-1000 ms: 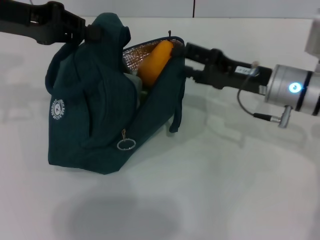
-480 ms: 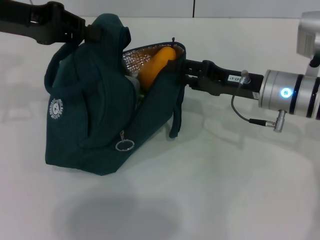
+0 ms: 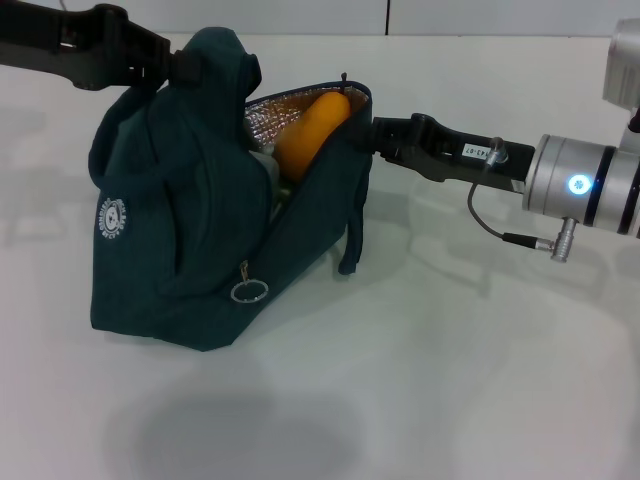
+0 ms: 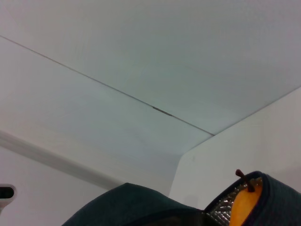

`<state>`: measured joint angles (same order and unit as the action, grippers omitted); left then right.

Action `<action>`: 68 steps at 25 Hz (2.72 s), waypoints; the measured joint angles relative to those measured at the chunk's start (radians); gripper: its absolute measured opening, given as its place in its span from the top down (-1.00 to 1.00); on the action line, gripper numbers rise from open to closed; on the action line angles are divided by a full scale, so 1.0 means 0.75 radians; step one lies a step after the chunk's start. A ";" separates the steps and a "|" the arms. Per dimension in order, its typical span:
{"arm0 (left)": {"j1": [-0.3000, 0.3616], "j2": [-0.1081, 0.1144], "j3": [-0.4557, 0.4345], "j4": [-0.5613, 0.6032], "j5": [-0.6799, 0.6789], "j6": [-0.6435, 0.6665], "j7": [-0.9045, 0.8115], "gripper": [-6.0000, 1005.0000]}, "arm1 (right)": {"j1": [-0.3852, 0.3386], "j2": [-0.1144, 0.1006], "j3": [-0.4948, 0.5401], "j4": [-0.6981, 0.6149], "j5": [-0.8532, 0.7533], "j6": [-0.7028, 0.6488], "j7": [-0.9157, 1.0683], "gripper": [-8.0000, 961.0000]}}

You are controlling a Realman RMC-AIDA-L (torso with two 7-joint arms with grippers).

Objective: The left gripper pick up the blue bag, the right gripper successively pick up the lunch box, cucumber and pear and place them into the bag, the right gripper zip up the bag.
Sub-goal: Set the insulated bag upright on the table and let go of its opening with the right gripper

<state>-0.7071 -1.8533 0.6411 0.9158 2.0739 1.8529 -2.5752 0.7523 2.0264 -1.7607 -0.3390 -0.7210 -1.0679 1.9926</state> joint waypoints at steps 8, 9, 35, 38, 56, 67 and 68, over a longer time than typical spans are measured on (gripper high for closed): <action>0.004 0.000 0.000 0.000 0.000 0.001 0.012 0.90 | 0.001 0.002 0.000 0.003 0.000 0.010 0.000 0.86; 0.005 0.000 0.000 0.000 0.000 0.001 0.013 0.90 | 0.001 0.002 0.000 0.003 0.000 0.012 0.000 0.92; 0.011 -0.003 0.000 -0.003 0.000 0.003 0.021 0.90 | -0.077 0.002 -0.138 -0.014 0.116 -0.113 0.168 -0.22; 0.011 -0.004 0.000 -0.004 0.000 0.002 0.022 0.90 | -0.044 0.002 -0.187 -0.014 0.117 -0.069 0.208 -0.45; 0.003 -0.014 0.000 -0.055 0.001 0.002 0.058 0.90 | -0.012 0.002 -0.225 -0.008 0.098 0.025 0.207 -0.70; 0.011 -0.019 0.000 -0.055 0.000 0.004 0.072 0.90 | 0.009 0.002 -0.247 -0.016 0.098 0.076 0.187 0.39; 0.012 -0.019 0.000 -0.055 0.000 0.004 0.072 0.90 | 0.008 0.002 -0.248 -0.019 0.099 0.077 0.177 0.43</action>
<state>-0.6983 -1.8679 0.6412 0.8743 2.0739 1.8562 -2.5210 0.7583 2.0279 -1.9467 -0.3533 -0.6469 -1.0103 2.1253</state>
